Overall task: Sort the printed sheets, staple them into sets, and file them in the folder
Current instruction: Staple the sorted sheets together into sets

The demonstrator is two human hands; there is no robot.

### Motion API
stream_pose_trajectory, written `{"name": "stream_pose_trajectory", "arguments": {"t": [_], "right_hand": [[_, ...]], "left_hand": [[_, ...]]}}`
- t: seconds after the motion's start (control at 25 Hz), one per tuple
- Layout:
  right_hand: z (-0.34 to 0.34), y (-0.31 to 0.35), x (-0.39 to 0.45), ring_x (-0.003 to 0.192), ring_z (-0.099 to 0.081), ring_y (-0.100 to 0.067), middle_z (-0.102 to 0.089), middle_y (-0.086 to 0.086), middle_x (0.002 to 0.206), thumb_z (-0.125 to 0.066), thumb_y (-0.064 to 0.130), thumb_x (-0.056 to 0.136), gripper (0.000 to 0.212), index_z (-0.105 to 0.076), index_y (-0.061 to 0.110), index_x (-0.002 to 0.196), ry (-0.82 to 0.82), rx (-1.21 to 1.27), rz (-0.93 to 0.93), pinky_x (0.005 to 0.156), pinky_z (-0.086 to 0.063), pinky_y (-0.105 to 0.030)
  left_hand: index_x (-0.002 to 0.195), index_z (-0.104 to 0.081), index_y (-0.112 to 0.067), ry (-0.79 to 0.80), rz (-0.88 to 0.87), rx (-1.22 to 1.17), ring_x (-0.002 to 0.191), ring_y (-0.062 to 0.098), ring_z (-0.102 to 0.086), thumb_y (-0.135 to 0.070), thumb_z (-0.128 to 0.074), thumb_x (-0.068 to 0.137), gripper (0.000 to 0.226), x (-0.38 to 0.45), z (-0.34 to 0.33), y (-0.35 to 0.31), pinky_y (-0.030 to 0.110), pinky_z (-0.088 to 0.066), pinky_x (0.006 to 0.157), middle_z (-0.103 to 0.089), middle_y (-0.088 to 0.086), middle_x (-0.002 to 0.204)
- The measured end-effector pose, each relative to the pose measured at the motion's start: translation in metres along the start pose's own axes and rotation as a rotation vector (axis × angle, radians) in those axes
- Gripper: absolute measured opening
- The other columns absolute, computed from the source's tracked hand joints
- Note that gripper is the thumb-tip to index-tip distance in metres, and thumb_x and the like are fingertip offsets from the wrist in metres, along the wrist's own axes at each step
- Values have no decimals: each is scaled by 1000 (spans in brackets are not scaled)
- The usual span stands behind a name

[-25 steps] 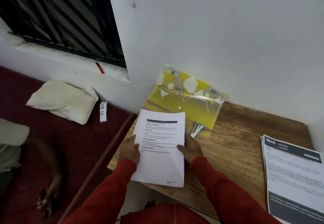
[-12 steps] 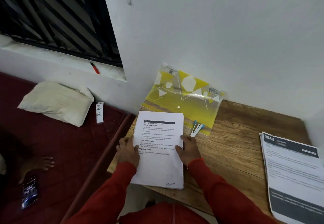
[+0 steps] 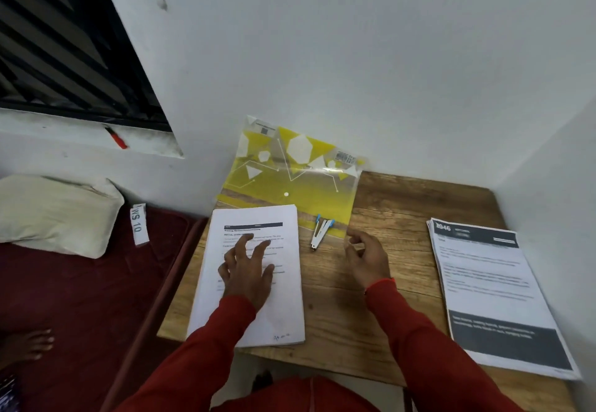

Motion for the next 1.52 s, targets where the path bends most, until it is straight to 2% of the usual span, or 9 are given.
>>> {"name": "stream_pose_trajectory", "arguments": {"t": [0.28,0.52,0.64,0.72,0.84,1.04,1.24,1.4,1.52], "right_hand": [[89,-60,2,89,-54,-17,-60,-10,112,-62,3,85,32,-66,11,116,-186,-73,-86,79,-34,-15],[153,-107,-1,110,-55,-29,-60,-16,115,-63,5,85,31,-67,10,115,-319,-97,-189,96,-41,-32],[184,-133,-3,116,-51,-35,-57,-18,122,-64,9,85,35,-64,13,120,-353,-175,-270,100,-42,-41],[208,-149,-2,122,-45,-38,-51,-19,131,-65,14,86,43,-58,16,128,-352,-300,-348,101,-40,-46],[235,-172,1,132,-35,-36,-39,-14,144,-69,28,85,59,-46,22,139,-292,-444,-440,105,-35,-49],[253,-206,0,140,-23,-36,-24,-13,153,-66,49,83,73,-33,27,144,-246,-568,-528,113,-20,-50],[253,-219,4,138,-26,-37,-17,-17,154,-60,55,84,81,-22,25,149,-146,-656,-524,111,-23,-50],[246,-225,7,137,-26,-38,-17,-17,154,-59,60,83,84,-20,26,149,-104,-660,-532,110,-23,-53],[245,-227,8,138,-25,-39,-14,-16,154,-55,65,83,84,-19,28,149,-67,-691,-543,109,-23,-56]], "left_hand": [[136,-44,-36,130,-237,-49,134,28,-24,-33,-57,88,49,3,-38,-106,47,-26,107,-19,-2,153],[133,-48,-35,263,-419,-149,140,24,-24,-32,-60,88,46,-12,-83,-182,48,-25,115,-26,-2,150],[132,-52,-27,332,-465,-299,134,19,-35,-25,-62,88,46,-22,-99,-217,39,-33,112,-31,0,147],[132,-52,-22,390,-484,-375,124,12,-43,-20,-63,89,45,-28,-109,-239,23,-35,105,-36,0,141],[132,-54,-16,475,-453,-437,104,10,-55,-19,-64,90,43,-35,-123,-269,15,-39,92,-50,3,130],[136,-51,-10,585,-336,-576,120,23,-55,-17,-60,94,43,-39,-150,-297,38,-44,104,-60,11,128],[142,-43,-6,673,-286,-600,131,19,-47,-18,-55,97,48,-49,-168,-313,30,-37,111,-52,6,139],[135,-52,-10,722,-257,-677,117,11,-53,-15,-53,98,37,-56,-173,-326,27,-40,103,-58,-6,125],[138,-51,-17,749,-255,-702,119,11,-54,-15,-53,98,40,-58,-177,-329,28,-42,104,-58,-8,131]]}}
Point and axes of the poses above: each hand's wrist, its own x-axis towards the middle knuckle, its own z-axis out of the back of the hand, y = z × x, the point moved 10 cm from there along x, towards the middle knuckle
